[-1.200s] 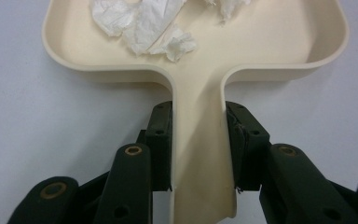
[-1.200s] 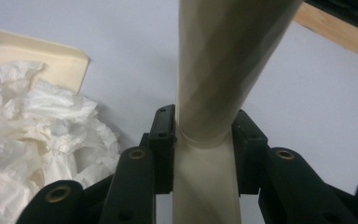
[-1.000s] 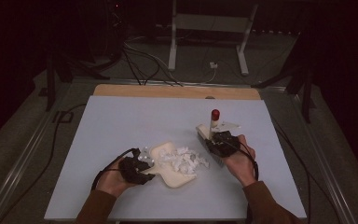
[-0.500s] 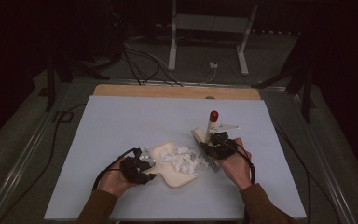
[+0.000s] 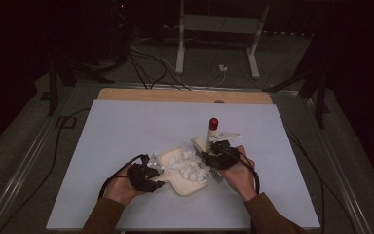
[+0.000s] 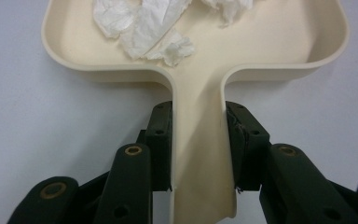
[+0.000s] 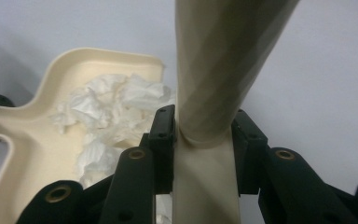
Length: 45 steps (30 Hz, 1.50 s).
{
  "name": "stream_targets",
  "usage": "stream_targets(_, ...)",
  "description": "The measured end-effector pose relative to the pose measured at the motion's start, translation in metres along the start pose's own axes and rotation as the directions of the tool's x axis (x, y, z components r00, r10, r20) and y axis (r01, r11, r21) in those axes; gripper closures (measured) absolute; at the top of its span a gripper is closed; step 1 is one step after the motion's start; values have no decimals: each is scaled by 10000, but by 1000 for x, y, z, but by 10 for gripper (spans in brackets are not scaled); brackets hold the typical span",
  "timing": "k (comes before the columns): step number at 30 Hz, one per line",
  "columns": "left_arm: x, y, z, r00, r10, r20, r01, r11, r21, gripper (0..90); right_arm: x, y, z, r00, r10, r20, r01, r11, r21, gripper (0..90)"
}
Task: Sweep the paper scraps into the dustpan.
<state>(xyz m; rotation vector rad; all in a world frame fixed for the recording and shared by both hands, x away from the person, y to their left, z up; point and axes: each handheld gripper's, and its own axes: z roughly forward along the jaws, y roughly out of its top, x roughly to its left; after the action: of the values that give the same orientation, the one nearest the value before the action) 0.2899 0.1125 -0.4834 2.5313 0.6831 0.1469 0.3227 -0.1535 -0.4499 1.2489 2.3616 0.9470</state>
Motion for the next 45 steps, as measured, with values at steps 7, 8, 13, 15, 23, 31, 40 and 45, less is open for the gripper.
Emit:
stream_targets(7,0,-1,0,10000,-17,10,17,10000,-26,664,12,4,3,9996,-197,-203,198,9998,25,670)
stream_targets(8,0,-1,0,10000,-22,3,22,10000,-42,664,14,4,4,9995,-200,-226,201,9998,31,671)
stream_targets(13,-1,-1,1,10000,-15,15,15,10000,-52,664,20,6,4,9985,-378,-408,379,9993,32,671)
stream_targets(15,-1,-1,1,10000,-27,6,27,10000,-69,664,23,6,4,9980,-438,-463,441,9990,42,671)
stream_targets(23,-2,-4,3,9999,-136,14,136,9996,-242,664,30,8,2,9963,-580,-641,581,9983,-2,671)
stream_targets(31,-3,-6,4,9999,-132,-16,132,9991,-401,664,37,9,1,9936,-757,-838,758,9971,-17,670)
stream_targets(40,-4,-8,6,9999,-147,-41,144,9985,-530,665,40,9,1,9918,-808,-987,816,9967,42,671)
stream_targets(45,-5,-7,6,9999,-131,-75,126,9980,-621,665,42,9,1,9912,-846,-1022,854,9963,42,671)
